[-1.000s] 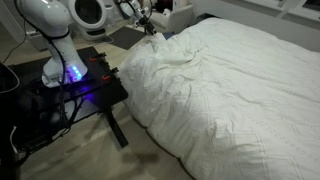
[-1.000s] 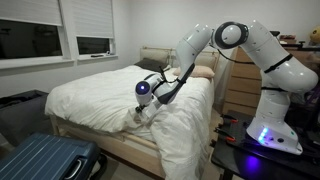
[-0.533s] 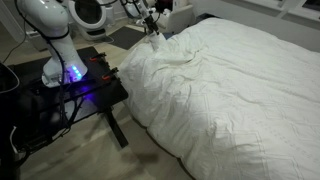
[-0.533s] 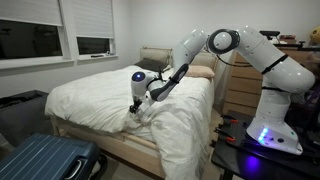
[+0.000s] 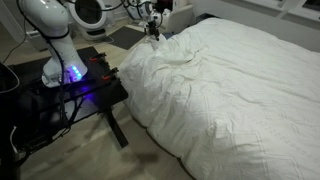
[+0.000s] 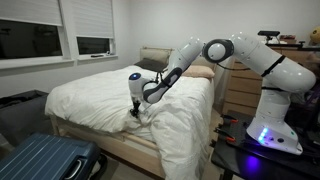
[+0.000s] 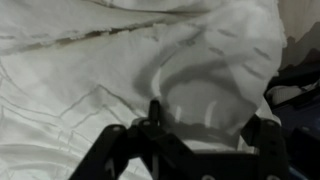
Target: Straighten the duvet on the bottom right corner of the bed
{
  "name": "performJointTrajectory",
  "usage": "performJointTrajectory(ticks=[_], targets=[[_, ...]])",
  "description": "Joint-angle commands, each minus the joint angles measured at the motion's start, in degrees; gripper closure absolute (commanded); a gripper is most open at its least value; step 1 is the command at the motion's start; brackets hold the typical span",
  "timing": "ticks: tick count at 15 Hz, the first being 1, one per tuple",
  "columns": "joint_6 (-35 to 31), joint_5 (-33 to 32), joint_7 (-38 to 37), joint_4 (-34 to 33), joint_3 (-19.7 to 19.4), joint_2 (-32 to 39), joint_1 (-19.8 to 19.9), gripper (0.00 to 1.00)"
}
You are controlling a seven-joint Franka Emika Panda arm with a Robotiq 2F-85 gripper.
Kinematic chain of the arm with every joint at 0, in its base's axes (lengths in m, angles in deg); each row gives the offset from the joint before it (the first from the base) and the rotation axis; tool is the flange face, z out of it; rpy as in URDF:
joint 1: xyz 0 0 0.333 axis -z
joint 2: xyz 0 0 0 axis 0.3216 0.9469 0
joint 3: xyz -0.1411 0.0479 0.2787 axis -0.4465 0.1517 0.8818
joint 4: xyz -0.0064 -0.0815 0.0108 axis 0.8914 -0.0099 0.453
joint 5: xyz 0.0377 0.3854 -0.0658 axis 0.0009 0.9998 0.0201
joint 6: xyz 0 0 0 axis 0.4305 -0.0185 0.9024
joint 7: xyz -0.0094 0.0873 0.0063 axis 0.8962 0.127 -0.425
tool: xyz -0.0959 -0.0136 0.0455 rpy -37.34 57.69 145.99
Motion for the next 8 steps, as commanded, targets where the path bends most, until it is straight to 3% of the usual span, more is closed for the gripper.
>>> performJointTrajectory(ticks=[1, 3, 7, 8], targets=[[3.9, 6.6, 3.6, -5.5, -3.9, 2.8, -3.4, 0.55], [5.9, 9.3, 4.5, -7.2, -5.5, 3.7, -4.7, 0.71], [20.1, 14.8, 8.7, -12.8, -5.1, 5.8, -5.5, 0.98], [23.0, 15.9, 10.4, -14.2, -4.4, 6.3, -5.4, 1.0]])
